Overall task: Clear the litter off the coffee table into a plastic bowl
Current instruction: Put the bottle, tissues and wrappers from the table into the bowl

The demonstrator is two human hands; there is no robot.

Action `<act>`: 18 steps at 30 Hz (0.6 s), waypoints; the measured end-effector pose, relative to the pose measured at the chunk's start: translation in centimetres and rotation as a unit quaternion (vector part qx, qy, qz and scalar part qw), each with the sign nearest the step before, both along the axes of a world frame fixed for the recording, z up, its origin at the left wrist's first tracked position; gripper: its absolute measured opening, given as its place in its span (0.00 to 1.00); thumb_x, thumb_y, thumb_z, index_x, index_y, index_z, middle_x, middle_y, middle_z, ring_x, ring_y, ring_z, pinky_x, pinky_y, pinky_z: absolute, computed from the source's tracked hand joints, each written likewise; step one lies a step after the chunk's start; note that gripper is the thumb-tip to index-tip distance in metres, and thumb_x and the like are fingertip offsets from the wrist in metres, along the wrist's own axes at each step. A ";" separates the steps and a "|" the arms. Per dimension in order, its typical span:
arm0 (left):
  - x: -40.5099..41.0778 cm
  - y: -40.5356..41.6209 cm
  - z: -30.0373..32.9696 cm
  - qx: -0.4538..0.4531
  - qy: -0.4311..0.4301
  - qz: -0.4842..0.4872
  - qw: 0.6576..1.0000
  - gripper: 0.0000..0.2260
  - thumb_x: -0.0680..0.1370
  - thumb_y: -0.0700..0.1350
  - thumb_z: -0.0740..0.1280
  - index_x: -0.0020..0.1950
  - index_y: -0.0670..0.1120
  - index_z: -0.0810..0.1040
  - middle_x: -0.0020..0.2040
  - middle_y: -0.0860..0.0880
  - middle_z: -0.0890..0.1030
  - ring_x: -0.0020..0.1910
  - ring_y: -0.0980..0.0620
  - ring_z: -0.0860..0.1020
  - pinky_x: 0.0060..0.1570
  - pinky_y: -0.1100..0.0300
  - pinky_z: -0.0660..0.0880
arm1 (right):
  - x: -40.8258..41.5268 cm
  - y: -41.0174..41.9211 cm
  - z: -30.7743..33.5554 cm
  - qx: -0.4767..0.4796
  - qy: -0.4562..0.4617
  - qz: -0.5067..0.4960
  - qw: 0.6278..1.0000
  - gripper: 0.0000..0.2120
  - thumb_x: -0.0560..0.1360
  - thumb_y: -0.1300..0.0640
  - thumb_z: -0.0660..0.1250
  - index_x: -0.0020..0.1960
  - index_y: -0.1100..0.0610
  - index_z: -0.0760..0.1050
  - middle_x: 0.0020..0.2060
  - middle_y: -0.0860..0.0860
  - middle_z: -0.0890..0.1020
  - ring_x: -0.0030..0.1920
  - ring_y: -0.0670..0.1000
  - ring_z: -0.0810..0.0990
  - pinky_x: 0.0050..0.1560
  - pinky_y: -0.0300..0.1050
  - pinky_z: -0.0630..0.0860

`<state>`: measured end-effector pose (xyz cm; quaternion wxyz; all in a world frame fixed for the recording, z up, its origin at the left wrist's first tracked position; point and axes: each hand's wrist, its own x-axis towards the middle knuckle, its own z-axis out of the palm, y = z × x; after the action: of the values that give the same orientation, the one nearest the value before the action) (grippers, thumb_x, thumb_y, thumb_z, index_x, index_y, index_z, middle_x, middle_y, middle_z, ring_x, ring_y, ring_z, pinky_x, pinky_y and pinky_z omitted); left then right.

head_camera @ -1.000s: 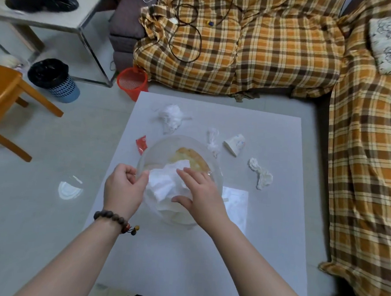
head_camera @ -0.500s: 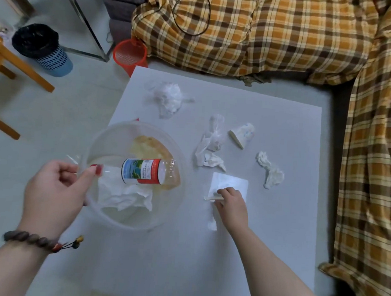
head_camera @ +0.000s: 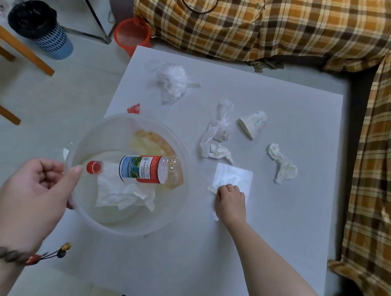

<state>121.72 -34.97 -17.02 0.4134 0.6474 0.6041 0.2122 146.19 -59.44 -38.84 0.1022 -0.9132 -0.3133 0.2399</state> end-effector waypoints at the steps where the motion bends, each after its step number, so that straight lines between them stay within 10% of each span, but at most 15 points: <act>1: -0.3 0.1 -0.1 0.007 0.002 0.000 1.000 0.17 0.60 0.74 0.70 0.42 0.68 0.75 0.32 0.63 0.80 0.24 0.64 0.77 0.41 0.42 0.79 | 0.0 0.1 0.4 0.002 0.005 -0.007 1.000 0.08 0.77 0.63 0.56 0.48 0.59 0.75 0.48 0.54 0.78 0.51 0.57 0.72 0.45 0.47 0.61; 6: -0.1 -0.2 0.3 0.017 0.011 -0.004 1.000 0.17 0.61 0.74 0.70 0.39 0.65 0.75 0.30 0.58 0.79 0.21 0.60 0.76 0.40 0.37 0.80 | -0.6 1.8 7.0 0.170 0.023 -0.097 0.980 0.04 0.75 0.64 0.64 0.44 0.62 0.76 0.43 0.56 0.78 0.46 0.59 0.73 0.46 0.52 0.70; 10: 1.1 -1.9 2.2 0.031 0.038 -0.019 0.999 0.16 0.64 0.65 0.70 0.40 0.55 0.73 0.32 0.48 0.80 0.23 0.53 0.78 0.33 0.54 0.77 | -2.9 4.0 16.0 0.324 0.027 -0.059 0.944 0.03 0.74 0.65 0.67 0.42 0.60 0.76 0.40 0.54 0.77 0.44 0.56 0.74 0.43 0.50 0.74; 18: 1.2 -3.6 4.8 0.032 0.036 -0.011 0.999 0.10 0.74 0.45 0.72 0.46 0.42 0.74 0.40 0.35 0.80 0.35 0.37 0.81 0.41 0.44 0.79 | -9.1 9.5 24.4 0.329 0.024 0.139 0.934 0.04 0.74 0.62 0.67 0.42 0.63 0.77 0.41 0.58 0.80 0.44 0.61 0.75 0.45 0.53 0.72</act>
<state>122.89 -38.62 -12.21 0.3722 0.6744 0.6044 0.2035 137.10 -49.89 -14.42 0.3705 -0.7694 -0.4961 0.1571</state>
